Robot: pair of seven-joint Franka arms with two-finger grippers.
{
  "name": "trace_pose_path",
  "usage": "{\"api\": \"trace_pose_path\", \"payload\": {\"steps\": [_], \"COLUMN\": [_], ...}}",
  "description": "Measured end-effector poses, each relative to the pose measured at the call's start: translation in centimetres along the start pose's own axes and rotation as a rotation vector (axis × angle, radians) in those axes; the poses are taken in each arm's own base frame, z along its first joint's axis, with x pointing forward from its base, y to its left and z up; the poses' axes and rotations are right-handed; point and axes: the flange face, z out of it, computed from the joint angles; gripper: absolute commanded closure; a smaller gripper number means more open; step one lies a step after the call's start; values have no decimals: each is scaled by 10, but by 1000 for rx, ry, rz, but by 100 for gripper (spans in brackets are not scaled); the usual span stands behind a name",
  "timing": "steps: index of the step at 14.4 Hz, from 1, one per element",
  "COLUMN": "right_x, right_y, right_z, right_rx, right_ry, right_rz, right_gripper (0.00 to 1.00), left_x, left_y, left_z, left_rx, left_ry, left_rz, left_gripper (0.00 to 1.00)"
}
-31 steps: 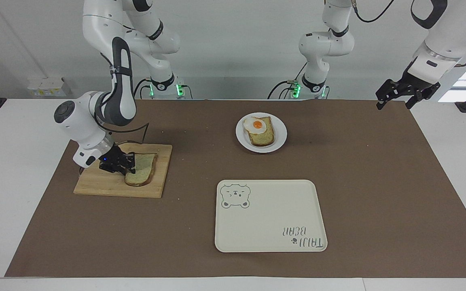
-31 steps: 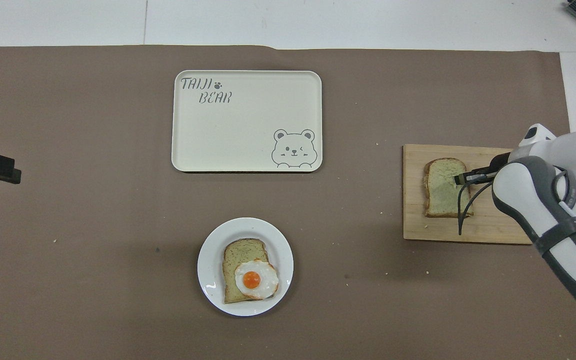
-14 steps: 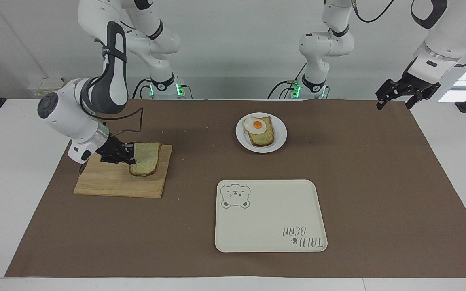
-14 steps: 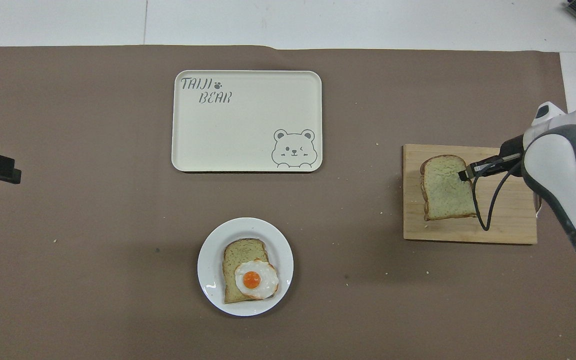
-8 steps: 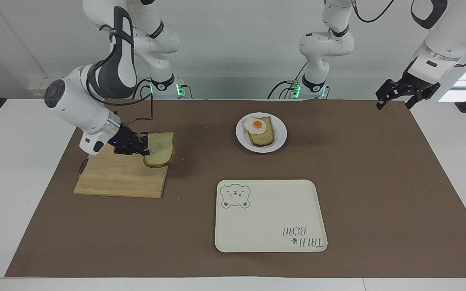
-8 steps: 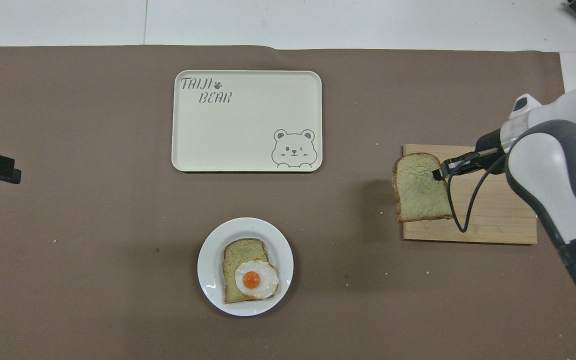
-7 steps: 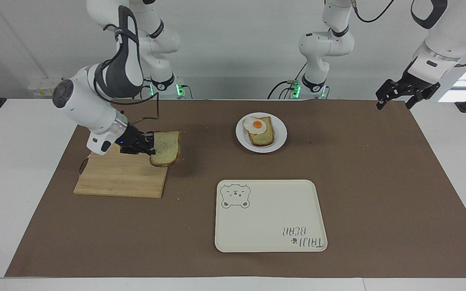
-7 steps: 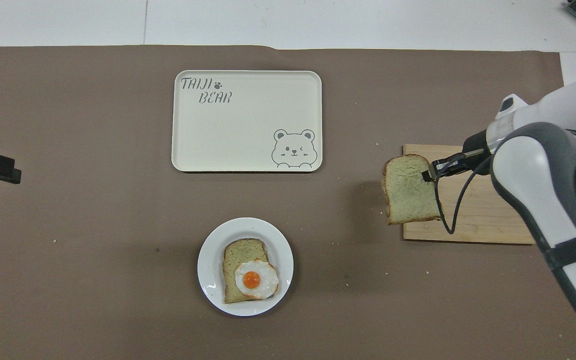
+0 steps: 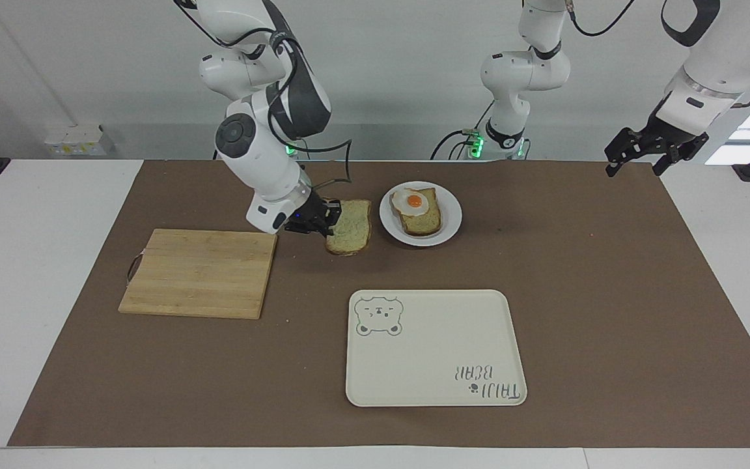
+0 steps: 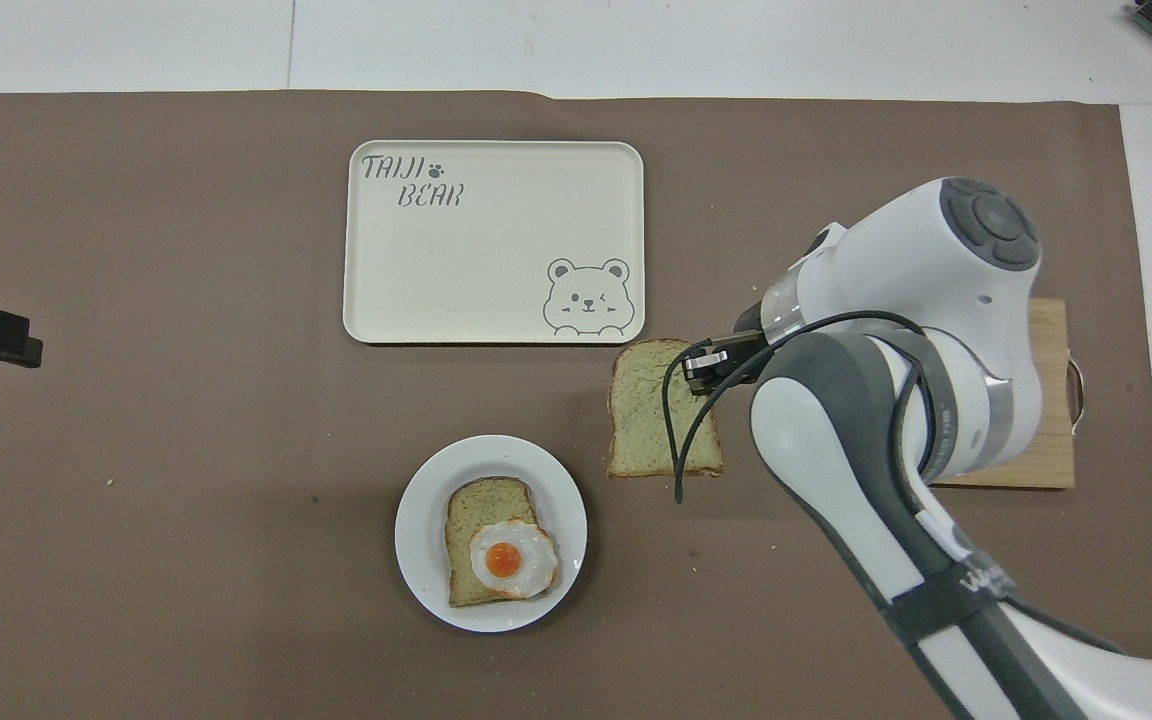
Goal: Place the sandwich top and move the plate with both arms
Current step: 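Carry the bread slice with the right gripper over the egg plate, then lower the bread onto the egg and open the right gripper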
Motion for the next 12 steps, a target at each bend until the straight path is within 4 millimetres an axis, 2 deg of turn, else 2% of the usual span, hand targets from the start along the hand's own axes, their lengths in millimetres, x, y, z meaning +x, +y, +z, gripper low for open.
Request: {"api": "trace_pose_path", "payload": {"steps": [5, 9, 12], "right_x": [-23, -42, -61], "right_y": [-77, -119, -150], "right_z": [30, 60, 93], "right_rx": [4, 2, -7], "right_ry": [-40, -22, -4], "right_rz": [7, -3, -18], "right_gripper": [100, 100, 100], "left_x": [0, 0, 0], "left_y": [0, 0, 0], "left_z": [0, 0, 0], "left_rx": [0, 0, 0], "left_ry": [0, 0, 0], "left_rz": [0, 0, 0], "left_gripper": [0, 0, 0]}}
